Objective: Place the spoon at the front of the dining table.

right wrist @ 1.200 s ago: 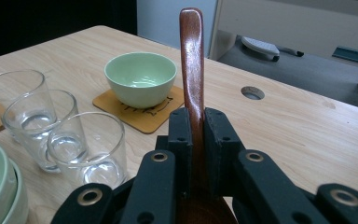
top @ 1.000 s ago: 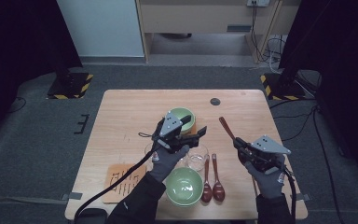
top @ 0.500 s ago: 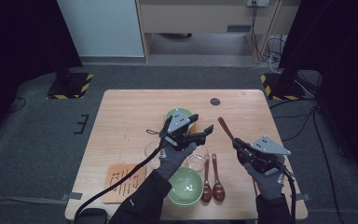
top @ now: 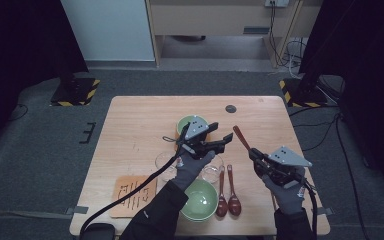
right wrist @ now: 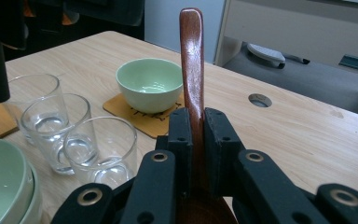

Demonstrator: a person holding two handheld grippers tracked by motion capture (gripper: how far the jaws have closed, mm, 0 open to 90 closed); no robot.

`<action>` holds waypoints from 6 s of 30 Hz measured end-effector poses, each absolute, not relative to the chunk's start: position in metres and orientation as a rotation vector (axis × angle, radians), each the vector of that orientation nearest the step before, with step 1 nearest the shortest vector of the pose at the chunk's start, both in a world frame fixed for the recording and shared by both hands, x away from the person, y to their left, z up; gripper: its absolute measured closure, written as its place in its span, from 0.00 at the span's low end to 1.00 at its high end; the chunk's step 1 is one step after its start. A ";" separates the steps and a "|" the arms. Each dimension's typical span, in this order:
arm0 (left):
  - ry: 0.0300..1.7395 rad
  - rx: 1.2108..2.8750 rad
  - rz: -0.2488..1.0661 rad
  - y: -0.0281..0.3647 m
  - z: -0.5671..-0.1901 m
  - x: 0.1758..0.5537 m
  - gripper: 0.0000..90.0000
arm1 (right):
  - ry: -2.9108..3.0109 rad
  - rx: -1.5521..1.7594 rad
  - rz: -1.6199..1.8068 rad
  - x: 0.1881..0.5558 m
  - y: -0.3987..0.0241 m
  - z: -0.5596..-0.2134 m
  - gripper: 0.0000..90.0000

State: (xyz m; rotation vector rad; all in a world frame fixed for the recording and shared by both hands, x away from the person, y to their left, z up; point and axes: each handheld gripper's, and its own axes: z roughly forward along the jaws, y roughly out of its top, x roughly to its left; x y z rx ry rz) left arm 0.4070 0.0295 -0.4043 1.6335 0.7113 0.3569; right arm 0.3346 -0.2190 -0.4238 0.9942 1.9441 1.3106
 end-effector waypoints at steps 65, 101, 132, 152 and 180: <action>0.717 1.550 0.076 0.013 -0.408 0.412 0.85 | 1.979 0.936 1.326 0.333 -0.209 -0.426 0.91; 0.626 1.562 0.251 0.024 -0.390 0.404 0.93 | 1.877 1.172 1.333 0.354 -0.249 -0.441 0.45; 0.620 1.480 0.301 0.046 -0.367 0.413 0.93 | 1.852 1.509 0.934 0.391 -0.335 -0.527 0.33; 0.646 1.426 0.326 0.063 -0.355 0.426 0.93 | 1.872 1.542 0.859 0.394 -0.349 -0.544 0.32; 0.730 1.404 0.437 0.095 -0.353 0.459 0.93 | 1.874 1.566 0.862 0.396 -0.351 -0.549 0.28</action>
